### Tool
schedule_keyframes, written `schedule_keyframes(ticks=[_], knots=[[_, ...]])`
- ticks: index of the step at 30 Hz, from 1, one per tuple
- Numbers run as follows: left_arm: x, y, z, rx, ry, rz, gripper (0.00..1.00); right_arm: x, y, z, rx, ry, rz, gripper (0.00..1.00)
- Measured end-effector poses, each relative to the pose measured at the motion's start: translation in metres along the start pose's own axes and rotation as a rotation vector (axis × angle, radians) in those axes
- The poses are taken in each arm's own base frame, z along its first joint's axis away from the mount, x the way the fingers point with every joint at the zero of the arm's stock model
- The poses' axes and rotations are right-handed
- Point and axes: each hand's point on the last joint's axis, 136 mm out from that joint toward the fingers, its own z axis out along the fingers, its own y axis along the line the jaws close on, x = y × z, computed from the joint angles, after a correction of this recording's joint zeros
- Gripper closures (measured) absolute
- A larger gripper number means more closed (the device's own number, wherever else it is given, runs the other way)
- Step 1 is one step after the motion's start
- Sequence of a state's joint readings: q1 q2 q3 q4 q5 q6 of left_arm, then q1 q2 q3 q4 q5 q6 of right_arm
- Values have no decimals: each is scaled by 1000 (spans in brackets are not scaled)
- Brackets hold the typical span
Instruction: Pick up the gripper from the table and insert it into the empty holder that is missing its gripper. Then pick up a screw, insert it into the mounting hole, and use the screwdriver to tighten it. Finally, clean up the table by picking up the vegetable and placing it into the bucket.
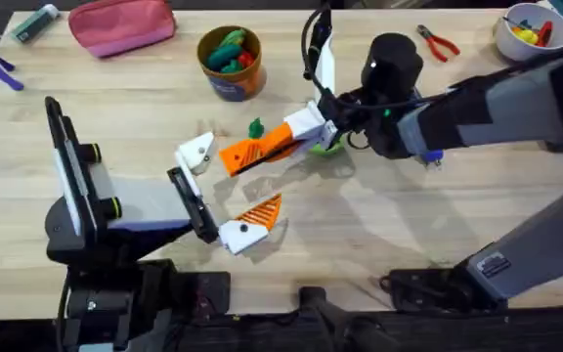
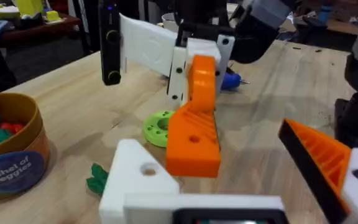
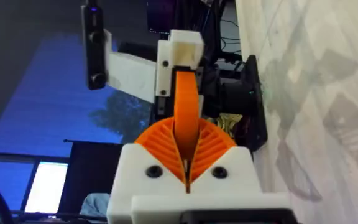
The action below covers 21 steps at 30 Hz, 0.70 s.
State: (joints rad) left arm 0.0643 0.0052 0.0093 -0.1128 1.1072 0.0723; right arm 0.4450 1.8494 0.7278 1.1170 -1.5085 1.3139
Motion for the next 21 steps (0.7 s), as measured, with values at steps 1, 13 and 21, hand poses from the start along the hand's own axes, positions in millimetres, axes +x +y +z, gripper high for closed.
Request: schedule_keyframes(ticks=[1, 13, 21], knots=[[0, 0, 0, 0, 0, 0, 16, -1, -2, 0, 0, 0, 2, 989], [0, 0, 0, 0, 0, 0, 15, -12, 5, 2, -2, 4, -71, 989], [0, 0, 0, 0, 0, 0, 15, -7, -2, 7, -2, 22, -15, 989]])
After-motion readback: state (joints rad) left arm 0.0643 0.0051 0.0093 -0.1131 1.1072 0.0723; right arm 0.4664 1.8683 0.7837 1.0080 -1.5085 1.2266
